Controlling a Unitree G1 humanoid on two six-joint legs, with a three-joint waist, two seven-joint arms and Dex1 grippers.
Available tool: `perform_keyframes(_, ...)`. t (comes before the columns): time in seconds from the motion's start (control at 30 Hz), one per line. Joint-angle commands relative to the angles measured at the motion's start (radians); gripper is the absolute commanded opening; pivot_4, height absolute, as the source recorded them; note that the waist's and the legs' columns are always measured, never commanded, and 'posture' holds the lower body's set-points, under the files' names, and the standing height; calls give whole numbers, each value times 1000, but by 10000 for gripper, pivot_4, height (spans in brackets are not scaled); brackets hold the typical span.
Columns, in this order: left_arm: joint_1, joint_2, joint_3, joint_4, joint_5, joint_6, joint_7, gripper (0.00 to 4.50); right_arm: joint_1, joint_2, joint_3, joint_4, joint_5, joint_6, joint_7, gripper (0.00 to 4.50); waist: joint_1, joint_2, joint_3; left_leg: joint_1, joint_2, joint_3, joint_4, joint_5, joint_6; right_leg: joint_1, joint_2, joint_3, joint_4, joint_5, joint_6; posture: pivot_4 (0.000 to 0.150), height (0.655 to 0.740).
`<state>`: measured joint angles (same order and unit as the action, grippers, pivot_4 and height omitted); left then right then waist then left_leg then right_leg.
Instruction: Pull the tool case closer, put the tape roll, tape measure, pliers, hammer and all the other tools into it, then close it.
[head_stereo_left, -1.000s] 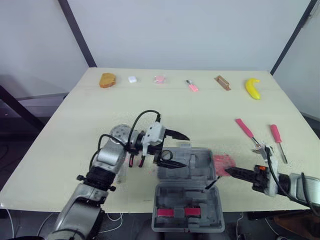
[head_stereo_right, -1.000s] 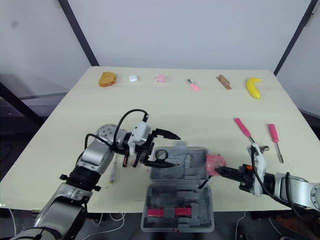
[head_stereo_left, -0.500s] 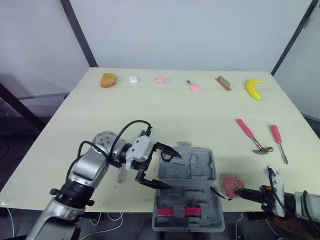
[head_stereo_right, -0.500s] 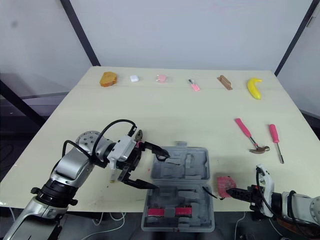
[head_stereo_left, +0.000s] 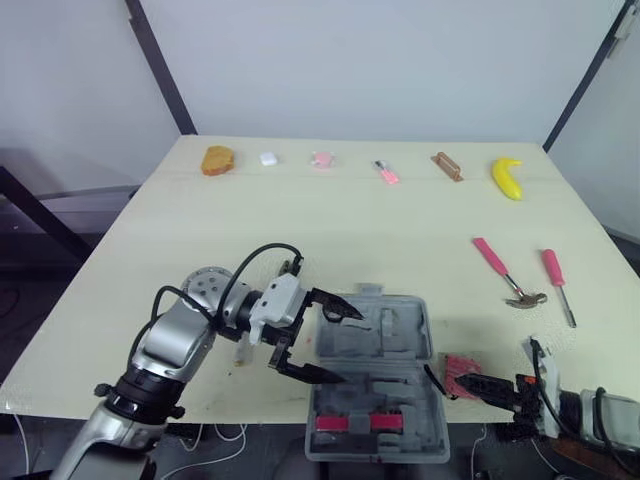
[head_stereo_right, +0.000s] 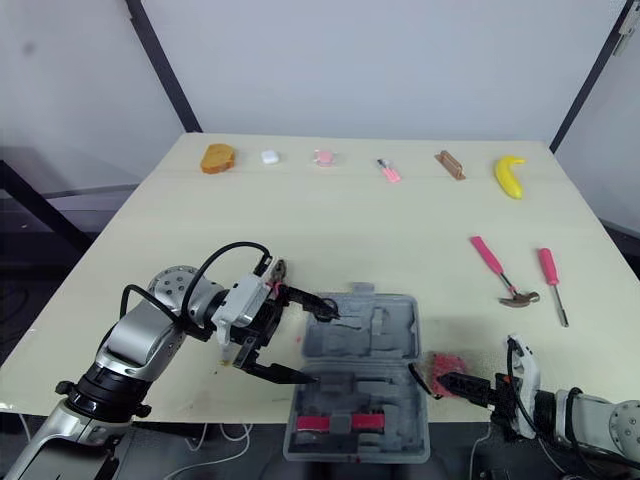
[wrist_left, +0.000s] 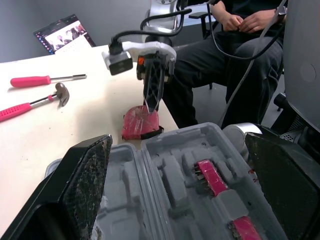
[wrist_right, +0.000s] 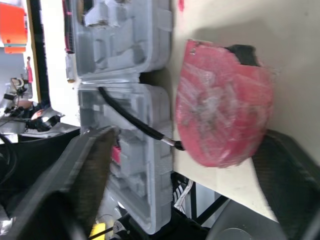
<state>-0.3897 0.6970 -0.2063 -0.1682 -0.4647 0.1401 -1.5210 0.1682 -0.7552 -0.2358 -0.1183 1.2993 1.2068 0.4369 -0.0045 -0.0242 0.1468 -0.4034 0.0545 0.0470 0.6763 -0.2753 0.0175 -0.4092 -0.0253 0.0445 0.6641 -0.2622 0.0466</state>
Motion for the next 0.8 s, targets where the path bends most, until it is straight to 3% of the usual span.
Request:
perform_keyframes(0.03,1,6,26,-16,-18,-20,-11,45000,53,-87,-63,-21,-97,-53,106,44371,3,0,0,0,0,0,0,0,0,0,0,0,0,0,0,1500,7400)
perform_keyframes(0.1,5,9,30,-14,-19,-24,-13,45000,78,-118,-59,-38,-173,-124,177,44371,6,0,0,0,0,0,0,0,0,0,0,1,-1,0,0,1500,7400)
perform_keyframes(0.23,11,9,34,-7,-17,-29,-5,45000,139,-158,8,-60,-520,-547,363,44371,3,0,0,0,0,0,0,0,0,0,1,1,0,0,0,1500,7400)
perform_keyframes(0.43,28,11,46,-5,-33,-39,-13,45000,151,-134,72,-41,-777,-980,584,44371,-3,1,0,1,0,0,0,0,0,0,2,1,0,0,0,1500,7400)
perform_keyframes(0.8,103,78,146,-39,-107,-55,-52,45000,-85,-65,293,219,-1096,-1450,726,44371,-2,1,1,2,1,1,0,0,0,0,2,2,0,0,0,1500,7400)
